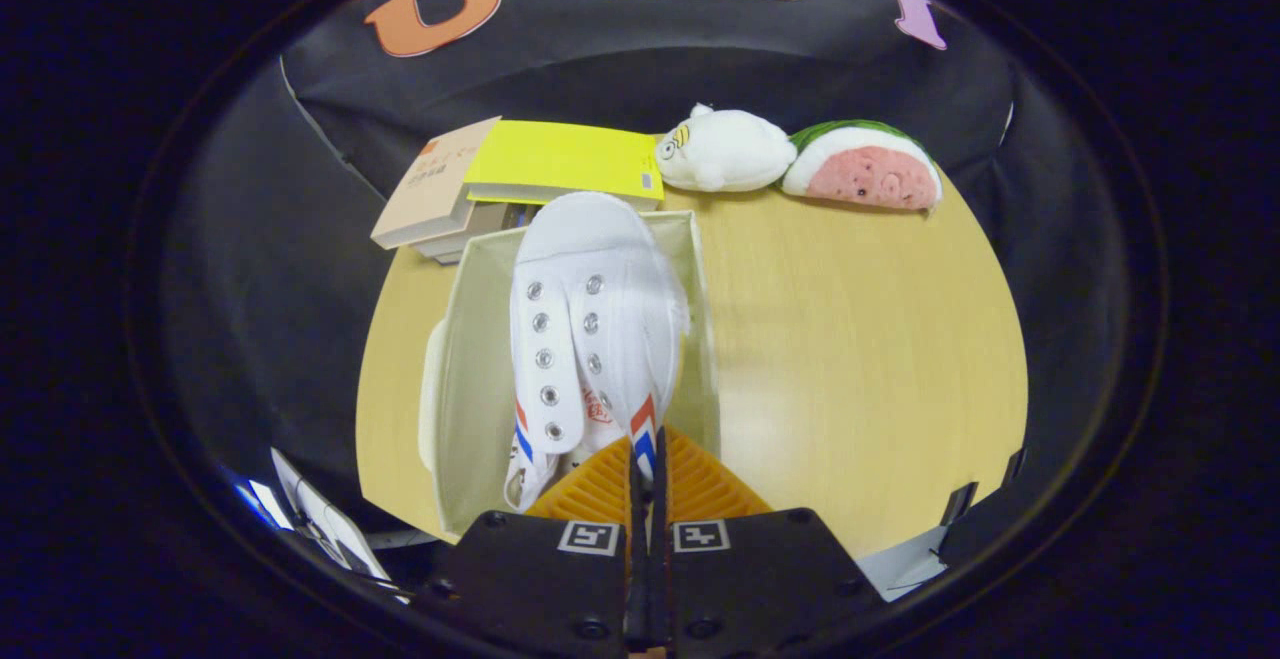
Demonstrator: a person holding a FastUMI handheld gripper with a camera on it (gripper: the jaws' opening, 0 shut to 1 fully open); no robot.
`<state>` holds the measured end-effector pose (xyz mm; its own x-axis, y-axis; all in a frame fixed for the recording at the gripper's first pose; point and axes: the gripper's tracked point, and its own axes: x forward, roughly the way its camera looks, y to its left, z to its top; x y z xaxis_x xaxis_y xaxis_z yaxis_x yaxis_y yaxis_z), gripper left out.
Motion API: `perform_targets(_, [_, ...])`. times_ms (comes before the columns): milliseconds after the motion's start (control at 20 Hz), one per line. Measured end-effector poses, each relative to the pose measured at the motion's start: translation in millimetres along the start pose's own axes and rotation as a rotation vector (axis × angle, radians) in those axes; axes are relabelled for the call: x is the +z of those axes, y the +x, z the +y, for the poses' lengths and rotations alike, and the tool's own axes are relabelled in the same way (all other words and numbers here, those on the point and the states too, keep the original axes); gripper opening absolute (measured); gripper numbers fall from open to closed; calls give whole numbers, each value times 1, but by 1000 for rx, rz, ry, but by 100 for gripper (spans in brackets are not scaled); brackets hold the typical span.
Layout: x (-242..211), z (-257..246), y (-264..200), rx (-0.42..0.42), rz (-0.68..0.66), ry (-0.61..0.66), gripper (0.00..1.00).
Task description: Open the storage box then place both shoes into the box .Put the left shoe in first, then the right shoe, with the right side of both shoes facing outward in a uniform manner.
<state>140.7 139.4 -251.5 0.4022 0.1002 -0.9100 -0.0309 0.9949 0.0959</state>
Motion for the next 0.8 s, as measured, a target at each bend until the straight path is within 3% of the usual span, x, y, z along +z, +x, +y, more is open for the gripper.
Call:
perform_targets(150, [-2,-2,3,-47,7,-1,6])
perform_targets(250, [7,6,-4,-24,-64,-3,19])
perform_targets(300, [16,8,-12,-15,-130,7,38])
perform_targets(350, [21,11,-18,-4,-176,13,48])
perform_targets(450, [22,12,-32,5,-211,12,90])
perform_targets(500, [22,9,-33,-5,-215,14,100])
perform_targets(650, [31,0,-52,-40,-299,13,100])
perform_targets(800, [43,-2,-93,-35,-482,26,100])
